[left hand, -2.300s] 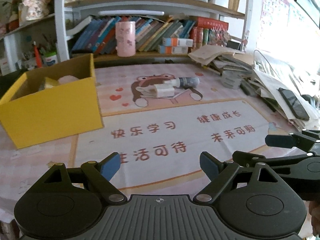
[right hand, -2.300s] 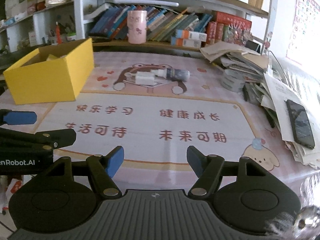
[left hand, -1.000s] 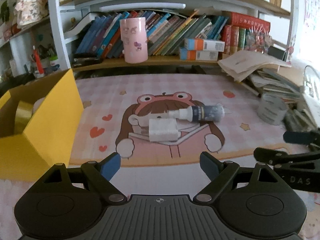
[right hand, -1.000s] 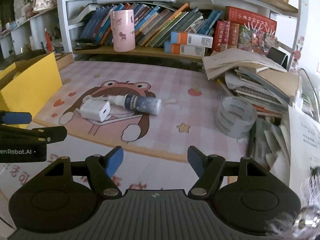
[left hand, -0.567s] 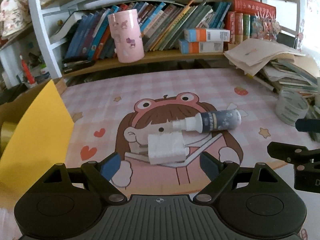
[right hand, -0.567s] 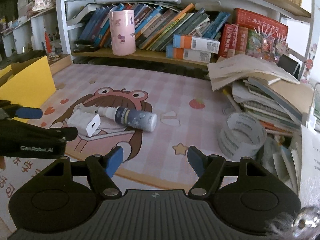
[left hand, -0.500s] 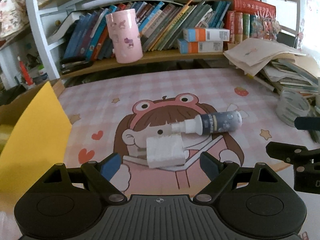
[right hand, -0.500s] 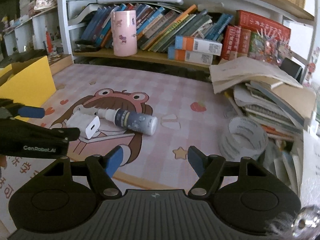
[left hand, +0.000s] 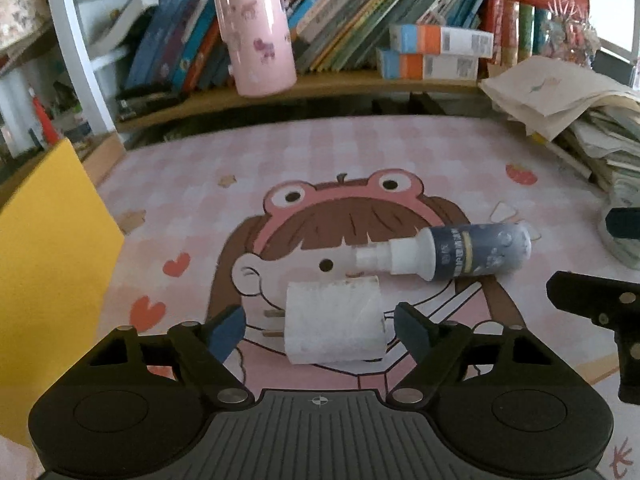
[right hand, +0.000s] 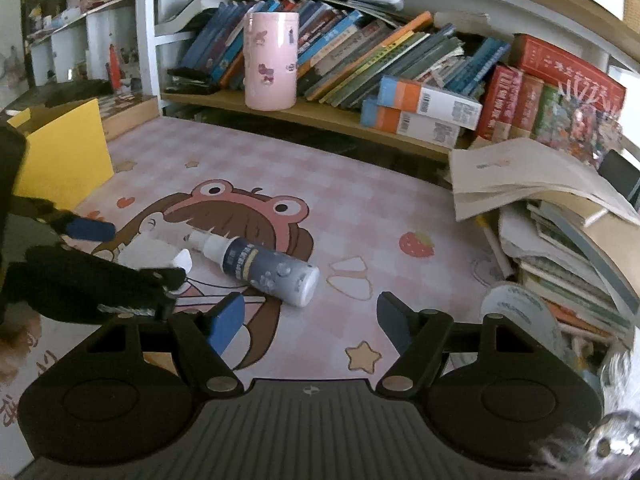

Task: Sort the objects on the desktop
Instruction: 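Grasp the white charger plug with left tool while right tool grasps the spray bottle, then lift the white plug and spray bottle and carry them toward the yellow box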

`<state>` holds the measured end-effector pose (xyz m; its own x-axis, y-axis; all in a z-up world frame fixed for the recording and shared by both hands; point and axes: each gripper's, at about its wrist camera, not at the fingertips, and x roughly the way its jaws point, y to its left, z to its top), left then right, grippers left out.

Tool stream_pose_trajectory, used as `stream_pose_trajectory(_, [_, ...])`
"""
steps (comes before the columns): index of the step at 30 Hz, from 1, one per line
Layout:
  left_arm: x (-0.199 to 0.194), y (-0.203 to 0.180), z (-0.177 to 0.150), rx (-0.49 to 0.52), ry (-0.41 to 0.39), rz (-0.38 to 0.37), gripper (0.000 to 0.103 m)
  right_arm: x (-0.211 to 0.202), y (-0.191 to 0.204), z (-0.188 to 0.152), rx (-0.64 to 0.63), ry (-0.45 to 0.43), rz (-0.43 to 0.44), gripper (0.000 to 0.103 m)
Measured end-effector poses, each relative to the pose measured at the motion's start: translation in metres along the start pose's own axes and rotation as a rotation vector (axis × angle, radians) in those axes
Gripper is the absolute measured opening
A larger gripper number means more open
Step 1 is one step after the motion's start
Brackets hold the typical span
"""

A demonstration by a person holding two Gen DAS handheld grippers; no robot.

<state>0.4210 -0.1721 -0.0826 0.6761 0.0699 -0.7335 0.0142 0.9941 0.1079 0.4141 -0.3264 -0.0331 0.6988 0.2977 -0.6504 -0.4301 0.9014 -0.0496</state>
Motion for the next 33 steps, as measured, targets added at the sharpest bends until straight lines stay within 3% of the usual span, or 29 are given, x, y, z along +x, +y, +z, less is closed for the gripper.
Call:
stream_pose_trajectory(3, [0.005, 0.004, -0.002, -0.025, -0.004, -0.01, 0.074, 0.005, 0.002, 0.003, -0.017, 0.01, 0.018, 0.071])
stream_pose_trajectory(4, [0.005, 0.007, -0.003, -0.041, -0.005, -0.027, 0.066, 0.006, 0.003, 0.004, -0.027, 0.01, 0.026, 0.071])
stream_pose_trajectory(10, [-0.003, 0.022, -0.005, -0.1, 0.004, -0.072, 0.065, 0.022, 0.01, 0.009, -0.129, 0.023, 0.067, 0.071])
stream_pose_trajectory(18, [-0.066, 0.056, -0.025, -0.264, -0.053, -0.131, 0.065, 0.065, 0.027, 0.019, -0.36, 0.051, 0.167, 0.071])
stream_pose_trajectory(21, [-0.086, 0.065, -0.037, -0.309, -0.058, -0.15, 0.065, 0.079, 0.025, 0.023, -0.374, 0.077, 0.211, 0.071])
stream_pose_trajectory(24, [-0.102, 0.068, -0.05, -0.326, -0.056, -0.167, 0.065, 0.085, 0.015, 0.027, -0.327, 0.093, 0.23, 0.059])
stream_pose_trajectory(26, [-0.108, 0.068, -0.058, -0.34, -0.037, -0.18, 0.065, 0.085, 0.009, 0.028, -0.265, 0.123, 0.251, 0.038])
stream_pose_trajectory(28, [-0.114, 0.069, -0.064, -0.34, -0.019, -0.198, 0.065, 0.079, 0.003, 0.024, -0.196, 0.148, 0.273, 0.031])
stream_pose_trajectory(33, [-0.13, 0.067, -0.07, -0.313, -0.032, -0.225, 0.065, 0.049, 0.004, 0.0, -0.13, 0.157, 0.229, 0.03])
